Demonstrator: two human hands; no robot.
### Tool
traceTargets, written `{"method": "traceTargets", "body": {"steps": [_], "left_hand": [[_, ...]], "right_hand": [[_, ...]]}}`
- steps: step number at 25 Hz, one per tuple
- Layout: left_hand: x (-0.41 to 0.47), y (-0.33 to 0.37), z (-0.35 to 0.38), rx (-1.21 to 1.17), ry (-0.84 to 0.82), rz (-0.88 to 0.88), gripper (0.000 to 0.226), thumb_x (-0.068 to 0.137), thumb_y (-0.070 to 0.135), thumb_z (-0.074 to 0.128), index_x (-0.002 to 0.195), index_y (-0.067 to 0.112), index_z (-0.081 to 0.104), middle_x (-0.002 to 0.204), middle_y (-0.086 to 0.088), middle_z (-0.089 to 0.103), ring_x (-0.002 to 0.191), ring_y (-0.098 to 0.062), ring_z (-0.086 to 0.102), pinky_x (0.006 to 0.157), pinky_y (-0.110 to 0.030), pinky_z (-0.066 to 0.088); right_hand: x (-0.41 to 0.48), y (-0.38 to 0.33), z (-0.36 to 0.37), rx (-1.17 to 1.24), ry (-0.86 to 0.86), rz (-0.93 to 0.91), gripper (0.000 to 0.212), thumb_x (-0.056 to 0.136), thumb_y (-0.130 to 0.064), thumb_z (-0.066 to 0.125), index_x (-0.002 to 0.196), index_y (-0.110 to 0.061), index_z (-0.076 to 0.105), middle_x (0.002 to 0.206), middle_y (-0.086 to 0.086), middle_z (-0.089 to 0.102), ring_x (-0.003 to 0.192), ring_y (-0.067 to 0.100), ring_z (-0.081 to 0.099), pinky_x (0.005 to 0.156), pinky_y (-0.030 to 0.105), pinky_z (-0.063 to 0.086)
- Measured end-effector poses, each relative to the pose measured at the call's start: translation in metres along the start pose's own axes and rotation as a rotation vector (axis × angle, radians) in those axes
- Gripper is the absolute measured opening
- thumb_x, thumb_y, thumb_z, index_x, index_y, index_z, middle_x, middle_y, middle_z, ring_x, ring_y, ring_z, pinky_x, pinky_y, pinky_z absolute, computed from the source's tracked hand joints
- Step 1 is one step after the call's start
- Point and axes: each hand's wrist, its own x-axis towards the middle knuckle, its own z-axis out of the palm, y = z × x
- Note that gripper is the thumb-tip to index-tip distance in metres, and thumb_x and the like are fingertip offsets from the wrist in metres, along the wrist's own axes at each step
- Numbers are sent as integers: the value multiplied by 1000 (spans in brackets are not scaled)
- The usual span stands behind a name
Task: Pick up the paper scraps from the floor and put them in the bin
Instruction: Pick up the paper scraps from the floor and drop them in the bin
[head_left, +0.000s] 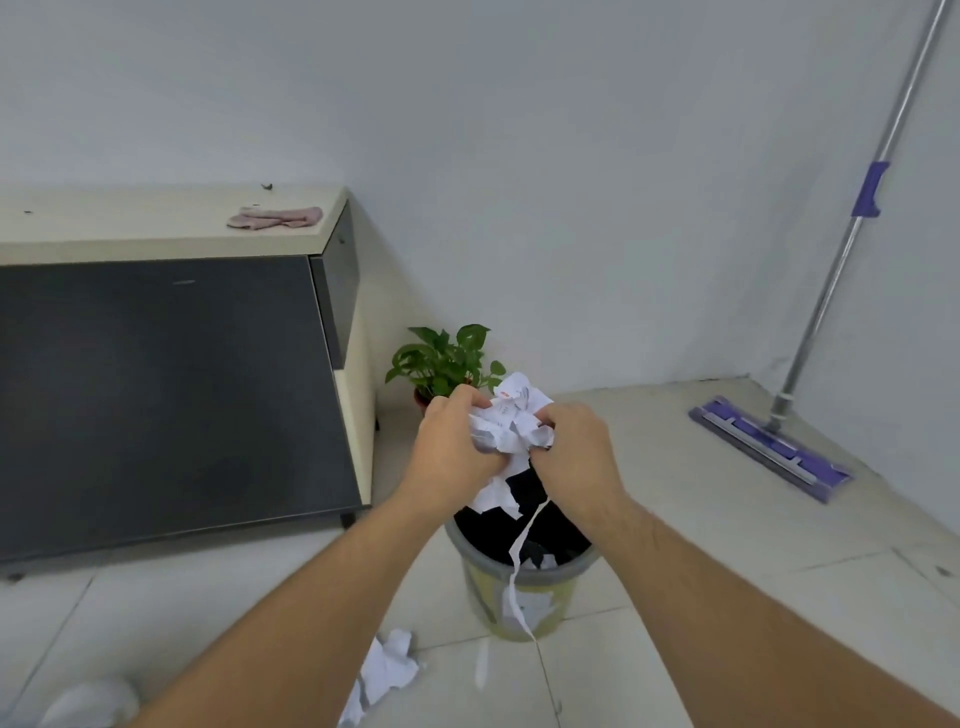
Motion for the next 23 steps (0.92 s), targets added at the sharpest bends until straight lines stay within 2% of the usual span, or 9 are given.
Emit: {"method": "traceTargets", "body": {"steps": [3, 5, 7, 10, 12, 15, 17, 19, 23], "left_hand": [[6, -7, 16, -31, 40, 7, 52, 68, 24, 82, 103, 36, 45, 108, 4, 48, 89, -4, 54, 55, -10, 43], [7, -12, 28, -76, 81, -1, 53, 69, 26, 82, 103, 37, 44, 108, 7, 45, 85, 0, 54, 56, -6, 45], [9, -20, 44, -75, 128, -30, 53, 70, 30, 81, 109, 34, 45, 109, 6, 42, 83, 1, 54, 56, -9, 44], [13, -38, 71, -129, 70, -152, 64, 71, 27, 75, 126, 27, 42, 123, -2, 39, 86, -4, 55, 66, -15, 48], [14, -53, 84, -141, -100, -225, 78, 66, 27, 72, 136, 26, 38, 137, -8, 42, 106, -23, 58, 84, -36, 56], [3, -77, 87, -130, -279, -254, 98, 68, 27, 76, 150, 30, 23, 155, -4, 26, 139, -25, 32, 109, -43, 38], [-7, -95, 76, -162, -204, -237, 86, 71, 27, 77, 145, 30, 35, 147, -2, 40, 134, -19, 39, 110, -43, 38], [-22, -122, 57, -108, -86, -302, 77, 73, 32, 78, 140, 29, 42, 143, -1, 44, 129, -15, 40, 107, -37, 35], [-76, -199, 14, 159, -105, -472, 87, 71, 40, 80, 145, 26, 36, 151, -8, 35, 138, -28, 29, 109, -42, 31]], "right_hand": [[8, 14, 6, -6, 22, -20, 30, 76, 2, 51, 52, -15, 48, 55, -2, 41, 49, 13, 32, 46, 22, 25], [16, 25, 12, -10, 41, -14, 20, 78, 2, 52, 70, -10, 66, 69, 1, 54, 59, 14, 43, 50, 21, 31], [22, 36, 21, -22, 61, 15, 23, 82, 1, 54, 92, -12, 70, 90, 0, 57, 75, 14, 52, 59, 18, 36], [31, 56, 40, -59, 15, 89, 33, 84, 2, 56, 113, -10, 64, 113, 6, 55, 95, 21, 58, 80, 27, 48], [35, 70, 53, -117, -188, 217, 51, 83, -3, 61, 132, -11, 50, 130, 13, 46, 113, 29, 54, 98, 38, 48], [29, 85, 59, -278, -459, 388, 72, 82, -21, 65, 146, -25, 33, 146, 16, 34, 134, 37, 38, 110, 51, 38], [16, 86, 67, -275, -413, 374, 68, 84, -27, 65, 146, -28, 36, 147, 11, 36, 132, 34, 42, 109, 52, 39], [-7, 76, 85, -141, -283, 287, 56, 83, -30, 68, 135, -28, 47, 134, 1, 45, 115, 23, 55, 101, 46, 48], [-79, 41, 150, 64, -238, 15, 31, 82, -31, 67, 112, -30, 60, 104, -15, 48, 81, 1, 53, 75, 20, 48]]}}
